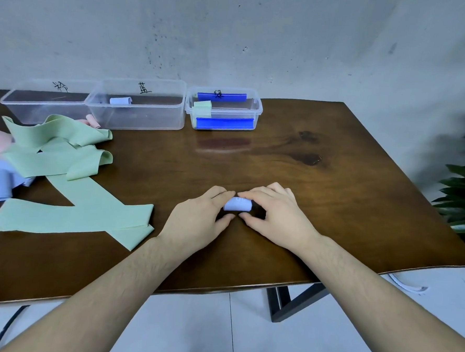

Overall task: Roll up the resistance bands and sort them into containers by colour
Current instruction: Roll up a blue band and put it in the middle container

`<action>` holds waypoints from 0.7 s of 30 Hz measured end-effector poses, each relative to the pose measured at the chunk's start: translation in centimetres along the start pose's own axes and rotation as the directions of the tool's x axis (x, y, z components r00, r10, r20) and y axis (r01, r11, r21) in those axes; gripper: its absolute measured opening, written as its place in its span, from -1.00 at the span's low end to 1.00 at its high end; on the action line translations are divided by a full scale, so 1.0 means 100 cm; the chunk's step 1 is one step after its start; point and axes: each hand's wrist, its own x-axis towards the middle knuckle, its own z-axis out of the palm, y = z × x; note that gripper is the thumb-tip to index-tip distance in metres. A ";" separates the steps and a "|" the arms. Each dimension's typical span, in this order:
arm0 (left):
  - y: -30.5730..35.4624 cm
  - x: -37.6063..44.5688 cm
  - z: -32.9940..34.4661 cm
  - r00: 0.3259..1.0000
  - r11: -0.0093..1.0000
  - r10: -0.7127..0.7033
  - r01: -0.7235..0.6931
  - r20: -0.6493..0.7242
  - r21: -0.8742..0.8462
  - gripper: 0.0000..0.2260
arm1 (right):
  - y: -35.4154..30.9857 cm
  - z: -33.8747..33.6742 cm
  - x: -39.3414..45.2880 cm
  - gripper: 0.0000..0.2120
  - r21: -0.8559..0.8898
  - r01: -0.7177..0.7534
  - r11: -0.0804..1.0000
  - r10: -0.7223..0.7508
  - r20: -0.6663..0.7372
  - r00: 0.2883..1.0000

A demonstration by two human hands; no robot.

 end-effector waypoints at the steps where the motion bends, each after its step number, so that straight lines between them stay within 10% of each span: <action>1: -0.001 0.002 0.001 1.000 1.000 0.000 0.000 -0.001 -0.007 -0.58 | 0.000 0.000 0.002 -0.63 0.010 -0.004 1.000 0.004 0.002 1.000; 9: -0.006 0.008 -0.005 0.997 0.926 -0.077 0.071 -0.003 -0.371 -0.71 | -0.008 -0.003 0.005 -0.63 0.216 -0.106 0.971 0.111 -0.015 0.994; 21: -0.008 0.026 -0.043 0.931 0.226 -0.289 0.295 0.225 -0.929 -0.76 | -0.052 -0.011 0.042 -0.79 0.747 -0.201 0.633 0.381 -0.075 0.922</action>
